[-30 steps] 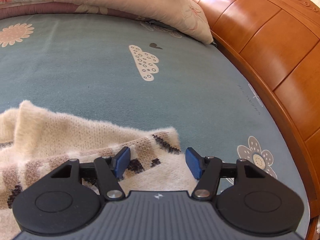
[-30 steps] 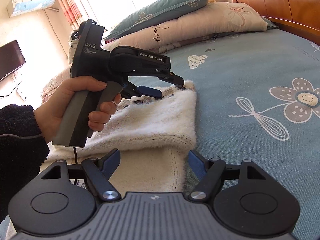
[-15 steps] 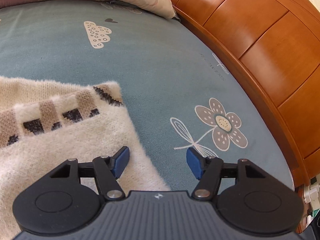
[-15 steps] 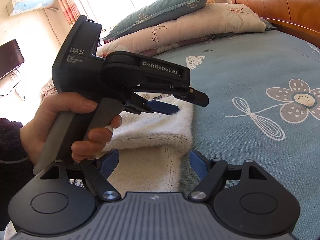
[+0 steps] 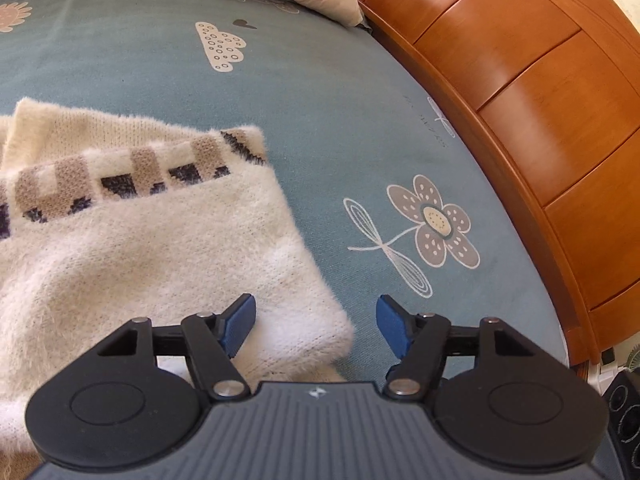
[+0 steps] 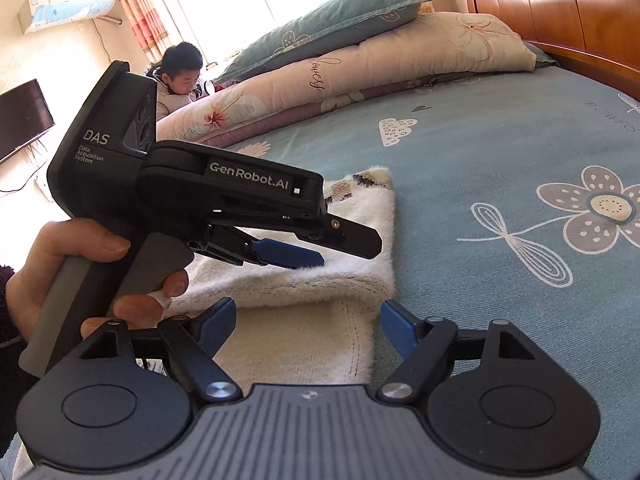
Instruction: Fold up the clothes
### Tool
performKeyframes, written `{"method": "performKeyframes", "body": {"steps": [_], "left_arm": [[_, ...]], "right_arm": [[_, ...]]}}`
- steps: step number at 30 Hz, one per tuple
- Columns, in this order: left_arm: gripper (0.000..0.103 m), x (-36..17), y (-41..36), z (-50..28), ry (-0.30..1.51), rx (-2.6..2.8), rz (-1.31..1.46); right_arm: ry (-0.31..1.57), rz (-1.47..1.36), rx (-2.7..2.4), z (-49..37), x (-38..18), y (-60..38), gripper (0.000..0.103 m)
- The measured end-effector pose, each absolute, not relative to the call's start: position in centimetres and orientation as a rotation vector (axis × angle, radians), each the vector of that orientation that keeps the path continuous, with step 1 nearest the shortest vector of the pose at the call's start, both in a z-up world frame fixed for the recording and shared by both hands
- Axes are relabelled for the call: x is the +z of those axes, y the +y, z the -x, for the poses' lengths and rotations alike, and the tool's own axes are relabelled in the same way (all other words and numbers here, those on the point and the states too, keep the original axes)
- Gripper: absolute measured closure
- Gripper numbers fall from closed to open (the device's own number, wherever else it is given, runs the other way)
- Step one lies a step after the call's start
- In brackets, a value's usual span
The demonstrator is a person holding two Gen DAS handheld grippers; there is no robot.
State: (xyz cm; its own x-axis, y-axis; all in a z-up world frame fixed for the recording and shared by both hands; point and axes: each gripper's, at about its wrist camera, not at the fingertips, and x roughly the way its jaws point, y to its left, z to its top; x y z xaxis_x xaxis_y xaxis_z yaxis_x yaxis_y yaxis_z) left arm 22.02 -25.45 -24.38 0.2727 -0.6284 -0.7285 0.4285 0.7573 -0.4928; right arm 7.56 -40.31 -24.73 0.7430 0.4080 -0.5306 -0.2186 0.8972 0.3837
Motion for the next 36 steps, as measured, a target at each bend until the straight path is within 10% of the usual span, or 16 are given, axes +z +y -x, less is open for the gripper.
{"method": "performKeyframes", "body": {"steps": [36], "left_arm": [[0.029,-22.8,-15.1,-24.4,1.038,-0.601,0.511]], "right_arm": [[0.644,-0.283,0.350,-7.5,-24.3,-39.3,0.014]]}}
